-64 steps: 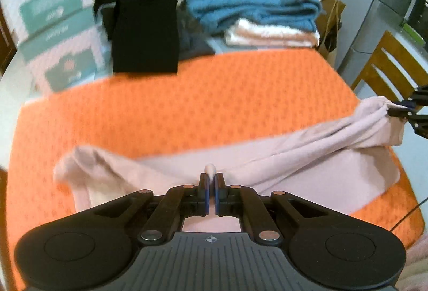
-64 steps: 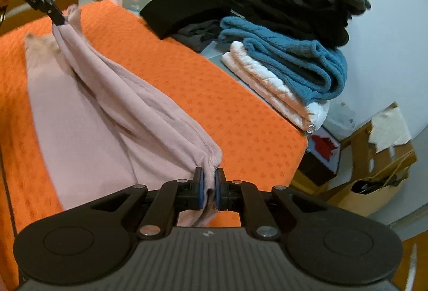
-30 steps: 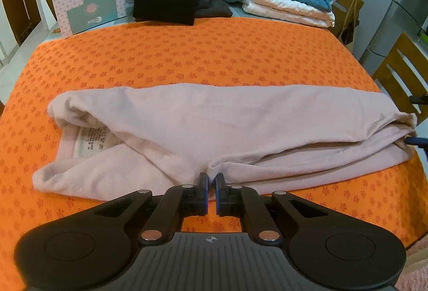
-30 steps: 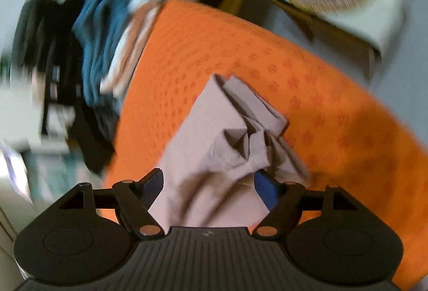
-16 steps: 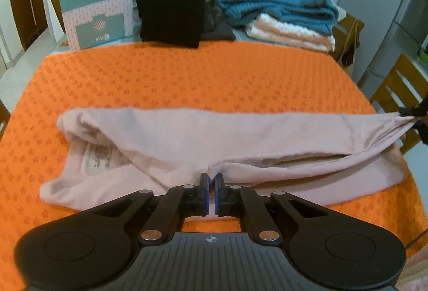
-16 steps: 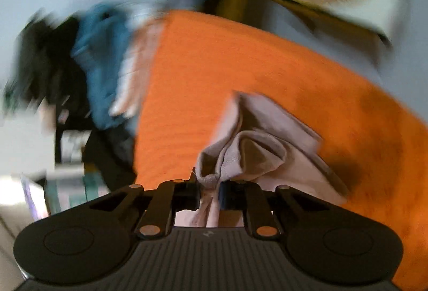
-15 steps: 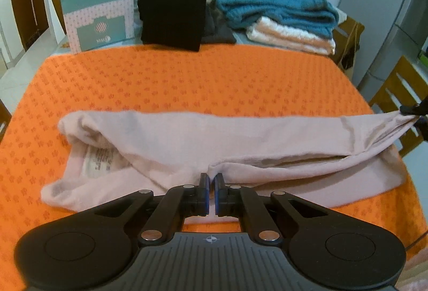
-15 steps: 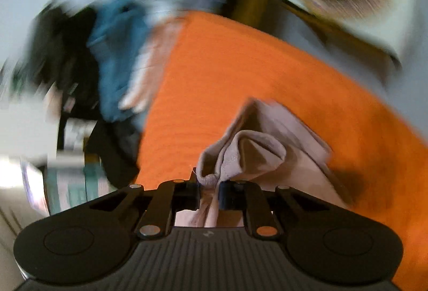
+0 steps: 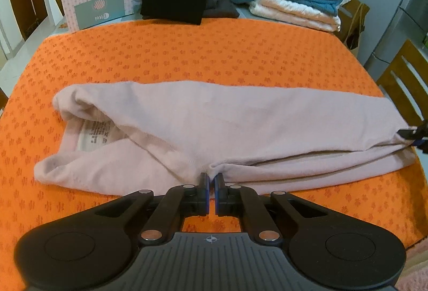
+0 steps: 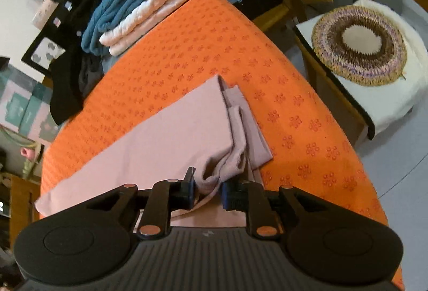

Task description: Fold clothes

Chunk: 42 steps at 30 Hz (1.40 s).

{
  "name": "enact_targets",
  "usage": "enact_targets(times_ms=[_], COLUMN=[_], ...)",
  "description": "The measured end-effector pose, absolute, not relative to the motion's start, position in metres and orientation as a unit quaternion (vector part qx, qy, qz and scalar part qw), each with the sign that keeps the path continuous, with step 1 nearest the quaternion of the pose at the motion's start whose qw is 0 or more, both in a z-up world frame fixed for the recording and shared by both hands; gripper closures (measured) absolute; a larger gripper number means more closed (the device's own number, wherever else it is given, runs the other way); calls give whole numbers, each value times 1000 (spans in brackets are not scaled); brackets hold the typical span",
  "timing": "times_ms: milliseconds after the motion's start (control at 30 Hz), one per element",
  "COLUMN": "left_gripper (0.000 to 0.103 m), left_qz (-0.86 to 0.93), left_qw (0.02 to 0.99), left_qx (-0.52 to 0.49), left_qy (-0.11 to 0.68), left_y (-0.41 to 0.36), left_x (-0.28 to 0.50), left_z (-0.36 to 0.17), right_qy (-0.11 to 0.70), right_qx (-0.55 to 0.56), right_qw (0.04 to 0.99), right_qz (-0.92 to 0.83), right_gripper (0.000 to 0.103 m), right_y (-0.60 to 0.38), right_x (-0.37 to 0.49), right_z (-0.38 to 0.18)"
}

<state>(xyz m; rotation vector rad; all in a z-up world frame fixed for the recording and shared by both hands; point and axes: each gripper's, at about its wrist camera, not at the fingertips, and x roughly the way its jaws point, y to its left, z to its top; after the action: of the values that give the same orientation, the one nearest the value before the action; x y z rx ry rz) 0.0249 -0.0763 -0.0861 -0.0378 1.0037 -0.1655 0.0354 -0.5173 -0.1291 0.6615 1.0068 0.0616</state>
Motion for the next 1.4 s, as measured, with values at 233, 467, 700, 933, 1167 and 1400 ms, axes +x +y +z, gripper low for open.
enact_targets(times_ms=[233,467,700,933,1167,1400], left_gripper=[96,96,96,96,96,96], left_qz=[-83,-54,23,56,67,103], left_qw=[870,872,896,910,907,888], left_qx=[-17,-31,-95,-131,-120,-124], left_qy=[485,486,433,390,399,430], left_y=[-77,-64,-21,4,12,31], left_x=[21,4,-1,42,80,91], left_z=[-87,-81,-64,-55,-75,-110], right_qy=[415,416,427,404,415,431], right_qx=[135,84,50,35,18,-1], right_qw=[900,905,903,912,907,899], right_qz=[-18,22,27,57,75,77], right_gripper=[65,65,60,59,59,56], right_y=[-494,-485,-475,-458,-442,-436], right_x=[31,37,39,41,52,56], right_z=[-75,-92,-110,-85,-90,-115])
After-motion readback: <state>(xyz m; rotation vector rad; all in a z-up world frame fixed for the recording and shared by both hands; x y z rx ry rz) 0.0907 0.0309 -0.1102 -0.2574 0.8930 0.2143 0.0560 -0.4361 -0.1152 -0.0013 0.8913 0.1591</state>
